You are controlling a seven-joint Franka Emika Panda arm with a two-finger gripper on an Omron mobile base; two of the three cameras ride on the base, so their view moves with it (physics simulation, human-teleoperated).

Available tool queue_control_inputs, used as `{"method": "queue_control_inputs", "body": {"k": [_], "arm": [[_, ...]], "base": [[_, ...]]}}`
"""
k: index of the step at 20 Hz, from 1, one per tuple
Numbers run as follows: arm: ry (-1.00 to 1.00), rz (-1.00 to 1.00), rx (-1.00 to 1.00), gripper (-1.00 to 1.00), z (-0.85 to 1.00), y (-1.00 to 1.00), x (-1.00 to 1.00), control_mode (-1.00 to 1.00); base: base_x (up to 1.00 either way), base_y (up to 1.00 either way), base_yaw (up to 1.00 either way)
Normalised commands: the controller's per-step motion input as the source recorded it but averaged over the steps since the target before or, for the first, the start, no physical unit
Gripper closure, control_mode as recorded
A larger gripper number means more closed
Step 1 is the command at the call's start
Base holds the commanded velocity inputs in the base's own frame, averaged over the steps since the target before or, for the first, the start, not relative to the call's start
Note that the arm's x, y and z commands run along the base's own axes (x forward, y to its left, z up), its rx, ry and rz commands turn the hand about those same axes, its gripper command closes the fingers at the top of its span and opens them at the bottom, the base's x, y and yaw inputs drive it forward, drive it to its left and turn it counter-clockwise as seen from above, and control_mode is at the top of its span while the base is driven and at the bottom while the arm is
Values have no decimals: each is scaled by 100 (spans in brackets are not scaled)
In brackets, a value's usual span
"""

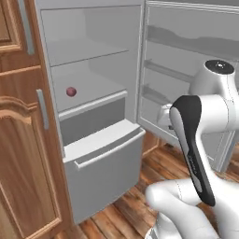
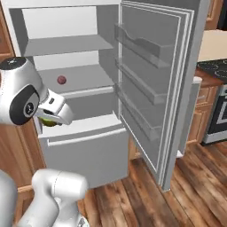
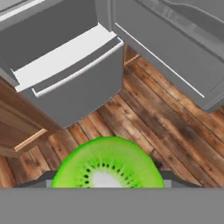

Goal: Open the fridge, remove the kiwi, onion, and shrimp, and place them on any counter.

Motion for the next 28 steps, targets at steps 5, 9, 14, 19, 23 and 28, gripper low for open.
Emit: {"method": "queue_control_inputs", "body": {"k": [5,9,14,19,23,28], "arm": [[0,0,0,100,0,0,0,100],[0,0,0,100,0,0,0,100],[0,0,0,100,0,0,0,100],[0,0,0,100,0,0,0,100],[0,0,0,100,0,0,0,100],[0,0,0,100,0,0,0,100]], "base": [[-94,1,-58],[-99,-11,-57],[-83,-24,-56],[-40,-53,-56],[-8,-67,-53],[31,-71,-30]]}}
